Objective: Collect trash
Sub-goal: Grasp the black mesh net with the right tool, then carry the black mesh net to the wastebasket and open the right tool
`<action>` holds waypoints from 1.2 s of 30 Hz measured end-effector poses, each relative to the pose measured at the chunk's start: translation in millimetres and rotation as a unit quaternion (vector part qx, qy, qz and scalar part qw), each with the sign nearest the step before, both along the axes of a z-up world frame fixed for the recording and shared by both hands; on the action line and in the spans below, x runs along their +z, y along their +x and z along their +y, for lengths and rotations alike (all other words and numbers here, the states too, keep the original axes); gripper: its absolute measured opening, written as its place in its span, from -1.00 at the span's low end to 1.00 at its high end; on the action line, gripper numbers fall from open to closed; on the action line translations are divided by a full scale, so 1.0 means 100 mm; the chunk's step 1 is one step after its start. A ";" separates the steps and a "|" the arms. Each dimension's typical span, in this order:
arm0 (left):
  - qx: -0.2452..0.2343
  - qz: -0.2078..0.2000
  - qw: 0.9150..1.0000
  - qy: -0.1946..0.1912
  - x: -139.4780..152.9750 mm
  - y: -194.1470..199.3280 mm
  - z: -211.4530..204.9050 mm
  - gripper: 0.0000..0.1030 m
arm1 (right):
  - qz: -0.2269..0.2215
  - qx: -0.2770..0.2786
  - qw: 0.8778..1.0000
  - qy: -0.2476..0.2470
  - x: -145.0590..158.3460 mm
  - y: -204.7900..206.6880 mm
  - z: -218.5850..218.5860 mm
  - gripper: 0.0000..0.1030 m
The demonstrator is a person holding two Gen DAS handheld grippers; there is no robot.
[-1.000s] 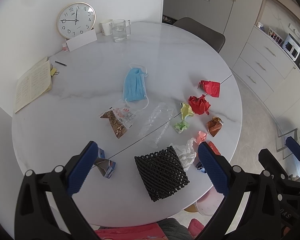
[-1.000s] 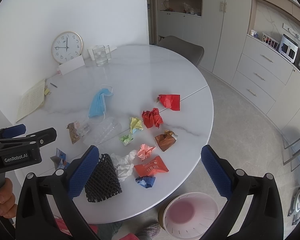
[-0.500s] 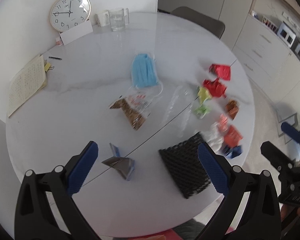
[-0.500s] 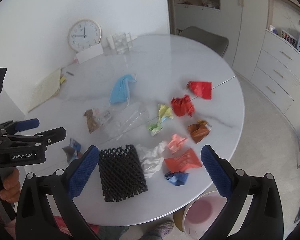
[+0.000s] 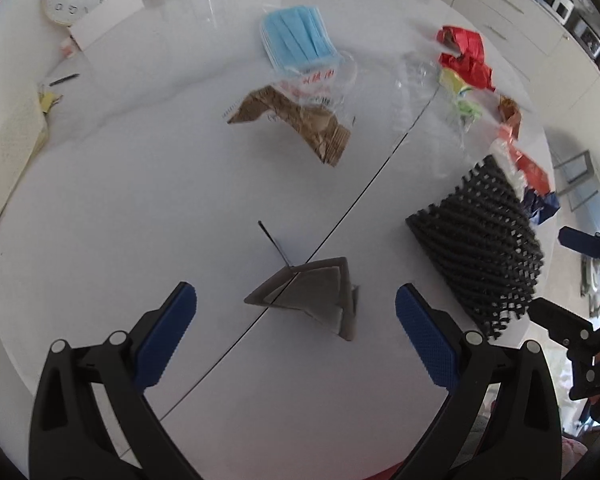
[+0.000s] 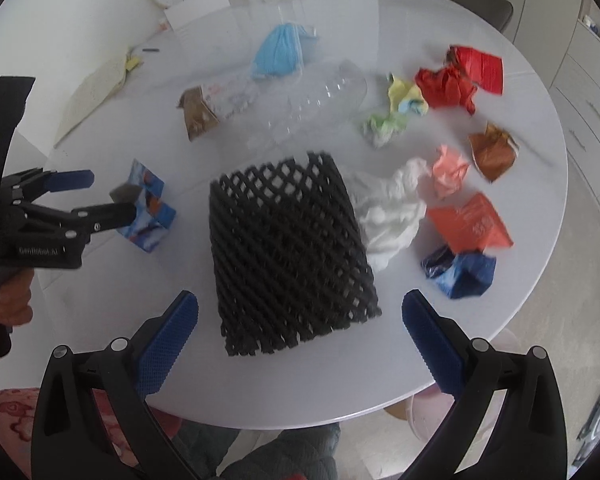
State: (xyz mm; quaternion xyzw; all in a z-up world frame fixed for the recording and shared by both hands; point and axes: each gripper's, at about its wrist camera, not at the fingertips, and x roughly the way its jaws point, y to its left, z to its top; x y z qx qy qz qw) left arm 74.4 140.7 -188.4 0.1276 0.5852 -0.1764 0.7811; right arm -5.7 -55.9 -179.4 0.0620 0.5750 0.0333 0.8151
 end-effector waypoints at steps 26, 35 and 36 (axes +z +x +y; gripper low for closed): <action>-0.089 0.021 0.995 -0.035 -0.13 0.09 0.02 -0.37 | 0.012 -0.116 0.992 0.047 -0.23 0.08 -0.07 0.81; -0.101 0.011 0.993 -0.053 0.08 0.07 -0.04 -0.37 | 0.017 -0.083 0.992 0.098 -0.20 0.07 0.06 -0.74; -0.100 0.009 0.993 -0.054 0.10 0.07 -0.05 -0.37 | 0.013 -0.079 0.991 0.103 -0.15 0.05 0.07 -0.77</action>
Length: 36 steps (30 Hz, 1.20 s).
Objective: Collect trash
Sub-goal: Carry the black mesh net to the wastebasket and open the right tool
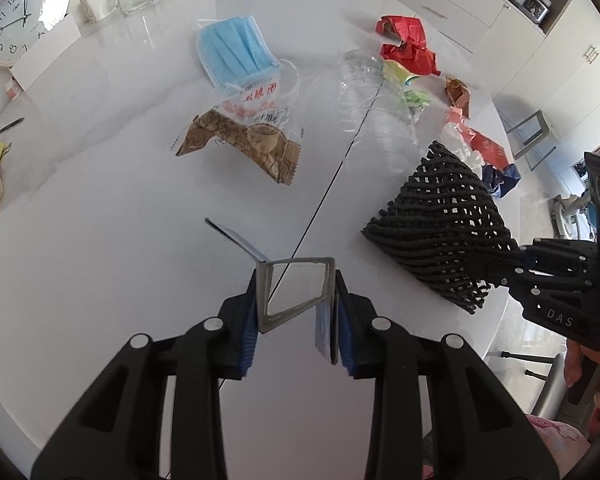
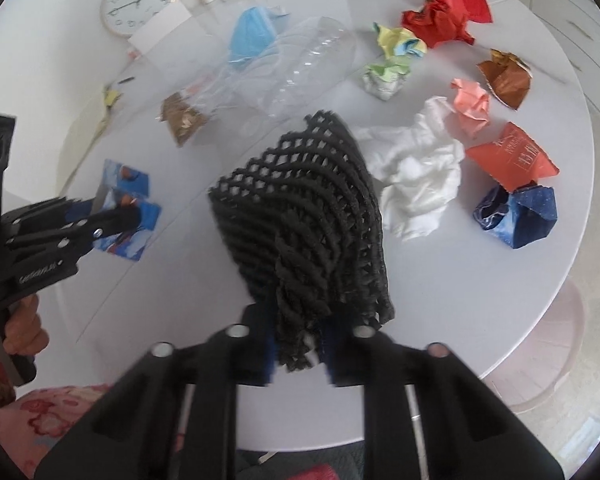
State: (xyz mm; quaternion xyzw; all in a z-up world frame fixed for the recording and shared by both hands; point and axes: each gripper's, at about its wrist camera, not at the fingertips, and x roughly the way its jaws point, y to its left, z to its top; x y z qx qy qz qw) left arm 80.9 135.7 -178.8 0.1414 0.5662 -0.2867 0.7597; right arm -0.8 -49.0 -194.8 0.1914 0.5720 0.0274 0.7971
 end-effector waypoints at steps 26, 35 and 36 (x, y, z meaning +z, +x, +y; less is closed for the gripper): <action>-0.136 -0.008 0.989 -0.059 0.71 -1.08 -1.86 -0.35 | 0.075 -0.191 0.978 -0.029 -0.76 -1.95 -2.24 -0.76; -0.181 0.010 0.983 -0.034 0.49 -1.47 -2.77 -0.34 | 0.139 -0.202 0.968 -0.047 -1.53 -2.02 -2.60 0.52; -0.186 0.010 0.982 -0.030 0.45 -1.51 -2.86 -0.34 | 0.138 -0.204 0.968 -0.050 -1.51 -2.05 -2.62 0.53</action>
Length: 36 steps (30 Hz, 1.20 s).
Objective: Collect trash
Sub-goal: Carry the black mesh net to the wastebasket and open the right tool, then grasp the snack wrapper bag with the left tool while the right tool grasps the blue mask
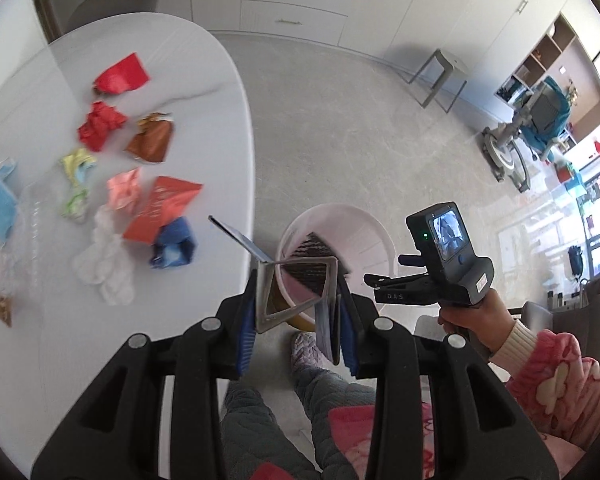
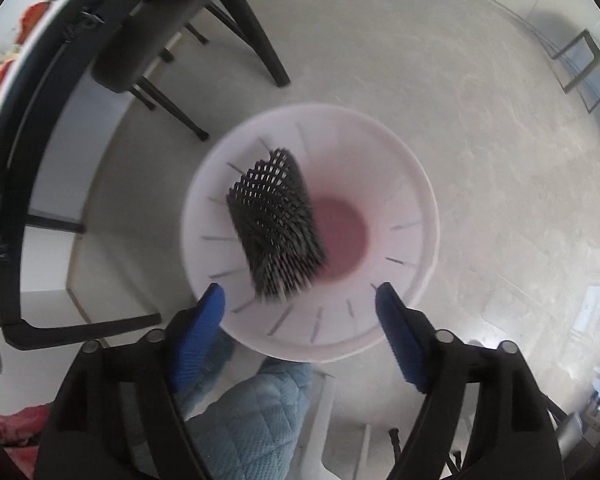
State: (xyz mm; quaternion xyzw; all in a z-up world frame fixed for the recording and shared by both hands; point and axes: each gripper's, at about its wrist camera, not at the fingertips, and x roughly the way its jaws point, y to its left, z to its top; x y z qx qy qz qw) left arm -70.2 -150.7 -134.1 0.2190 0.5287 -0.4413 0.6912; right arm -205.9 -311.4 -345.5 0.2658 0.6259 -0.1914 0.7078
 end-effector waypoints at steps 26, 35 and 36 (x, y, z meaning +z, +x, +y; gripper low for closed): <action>0.046 -0.049 0.997 -0.031 0.58 0.00 -0.23 0.85 | -0.177 0.009 0.974 -0.143 2.21 0.01 -0.17 0.95; 0.202 -0.129 0.970 -0.036 1.03 0.83 1.11 0.85 | -0.268 0.118 0.944 -0.152 2.95 1.05 0.58 0.95; 0.216 -0.131 0.967 -0.033 1.02 0.91 1.21 0.85 | -0.275 0.127 0.942 -0.147 2.98 1.19 0.70 0.95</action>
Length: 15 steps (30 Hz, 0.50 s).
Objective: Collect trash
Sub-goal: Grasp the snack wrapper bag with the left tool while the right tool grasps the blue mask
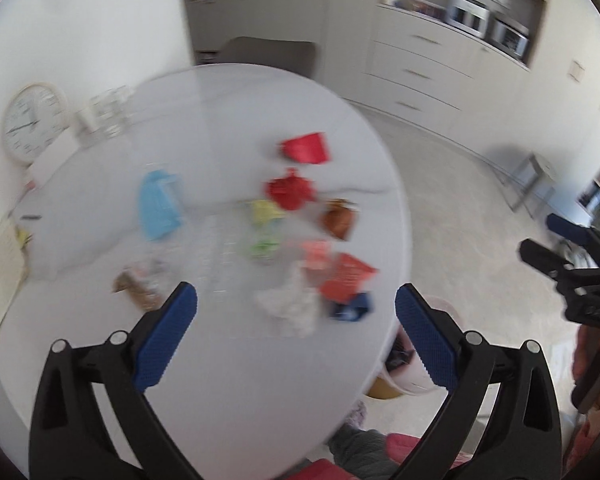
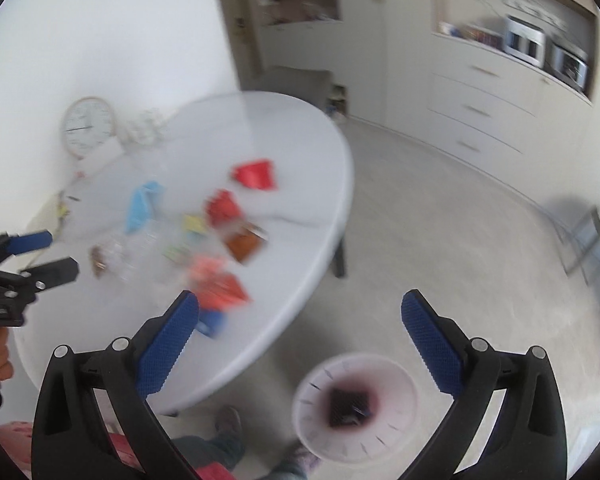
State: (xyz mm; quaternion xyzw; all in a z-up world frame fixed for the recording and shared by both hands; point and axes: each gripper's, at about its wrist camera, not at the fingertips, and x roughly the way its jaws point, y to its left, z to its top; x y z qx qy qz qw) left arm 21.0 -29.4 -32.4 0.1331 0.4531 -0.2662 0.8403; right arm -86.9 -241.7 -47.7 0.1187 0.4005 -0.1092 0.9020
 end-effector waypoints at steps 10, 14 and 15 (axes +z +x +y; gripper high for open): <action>0.116 0.039 0.992 0.008 -0.52 1.00 1.06 0.85 | 0.003 0.071 0.997 0.027 -0.04 0.96 0.89 0.95; 0.150 0.080 0.985 0.011 -0.83 1.29 1.18 0.85 | 0.012 0.074 0.997 0.032 -0.08 1.26 1.07 0.95; 0.165 0.095 0.982 0.011 -0.92 1.38 1.19 0.85 | 0.016 0.075 0.997 0.034 -0.10 1.34 1.10 0.95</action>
